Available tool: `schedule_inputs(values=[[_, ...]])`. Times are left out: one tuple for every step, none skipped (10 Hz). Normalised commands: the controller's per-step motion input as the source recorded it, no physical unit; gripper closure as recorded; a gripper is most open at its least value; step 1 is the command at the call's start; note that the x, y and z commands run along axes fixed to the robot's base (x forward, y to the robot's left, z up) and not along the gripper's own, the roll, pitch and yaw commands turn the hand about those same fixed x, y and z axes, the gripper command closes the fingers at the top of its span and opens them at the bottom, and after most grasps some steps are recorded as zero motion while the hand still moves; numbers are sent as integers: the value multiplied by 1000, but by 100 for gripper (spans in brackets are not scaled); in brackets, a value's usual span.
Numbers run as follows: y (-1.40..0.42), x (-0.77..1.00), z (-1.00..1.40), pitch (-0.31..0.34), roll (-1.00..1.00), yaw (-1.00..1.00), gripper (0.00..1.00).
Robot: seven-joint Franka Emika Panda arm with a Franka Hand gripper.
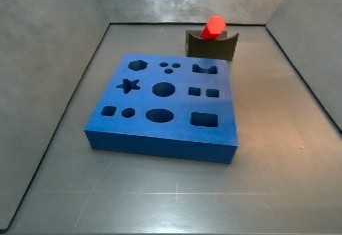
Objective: Pick up the hexagon object. Move up. Place the hexagon object on the fixture. Regrasp the hexagon object. Move to above the board. Insert the hexagon object.
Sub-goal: Regrasp the hexagon object.
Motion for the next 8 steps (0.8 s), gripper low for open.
schedule_inputs(values=[[-52,86,-6,-13,164,205,0],[46,35,-1000,-24,100,215,0],[46,39,-1000,-35,96,179,0],[44,50,-1000,-75,86,146,0],[41,58,-1000,-108,77,115,0],[40,63,-1000,-124,77,83,0],[35,72,-1000,-139,73,38,0],[34,74,-1000,-136,73,8,0]])
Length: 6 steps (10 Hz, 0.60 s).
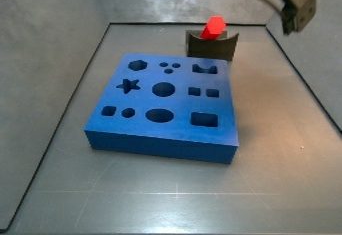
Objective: Pick up the hexagon object. Move up. Place the hexagon object on the fixture. Regrasp the hexagon object. Move to above the board. Insert the hexagon object.
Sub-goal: Regrasp the hexagon object.
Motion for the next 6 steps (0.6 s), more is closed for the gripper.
schedule_inputs(values=[[30,76,-1000,-122,72,-24,0],[30,80,-1000,-114,67,-37,0],[24,78,-928,-90,63,-52,0],[15,68,-749,-70,64,-62,0],[11,61,-524,-42,60,-60,0],[8,59,-416,-28,59,-54,0]])
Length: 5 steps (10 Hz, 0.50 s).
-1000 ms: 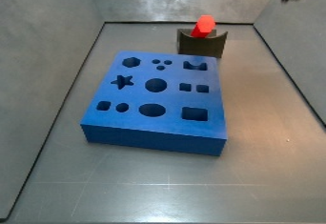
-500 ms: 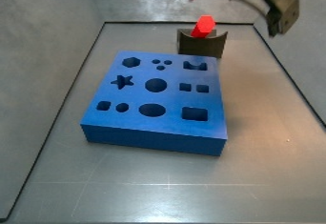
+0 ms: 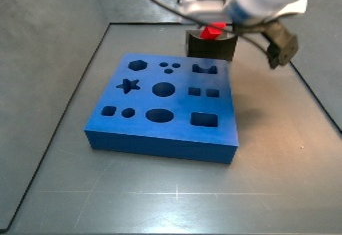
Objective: Pick up the hexagon object. Move up. Place the hexagon object on the fixture. Regrasp the hexagon object. Move to above the board. Insert the hexagon object.
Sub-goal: Regrasp the hexagon object, then move to above the board.
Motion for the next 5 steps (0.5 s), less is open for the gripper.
schedule_inputs(values=[[4,62,-205,-6,61,-43,0],[0,0,0,0,0,0,100],[-43,-143,1000,-136,39,452,100],[-44,-143,1000,-137,36,451,100],[-44,-136,1000,-209,24,352,100]])
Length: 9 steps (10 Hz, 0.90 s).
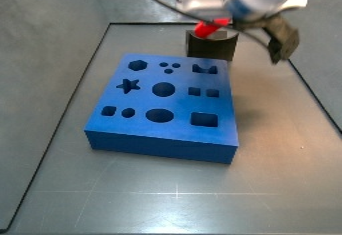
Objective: Pick up the hexagon object. Move up. Place the hexagon object on the fixture. Regrasp the hexagon object. Move to above the board. Insert the hexagon object.
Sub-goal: Move to above the board.
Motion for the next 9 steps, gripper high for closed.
schedule_inputs(values=[[-42,-131,1000,-270,19,254,100],[-42,-133,1000,-321,18,132,100],[-41,-137,1000,-329,16,54,100],[-37,-140,1000,-297,11,-38,100],[-38,-140,1000,-271,9,-78,100],[-35,-139,1000,-212,7,-135,100],[-32,-141,1000,-149,6,-184,100],[-26,-137,1000,-101,4,-207,100],[-22,-133,1000,-67,1,-214,100]])
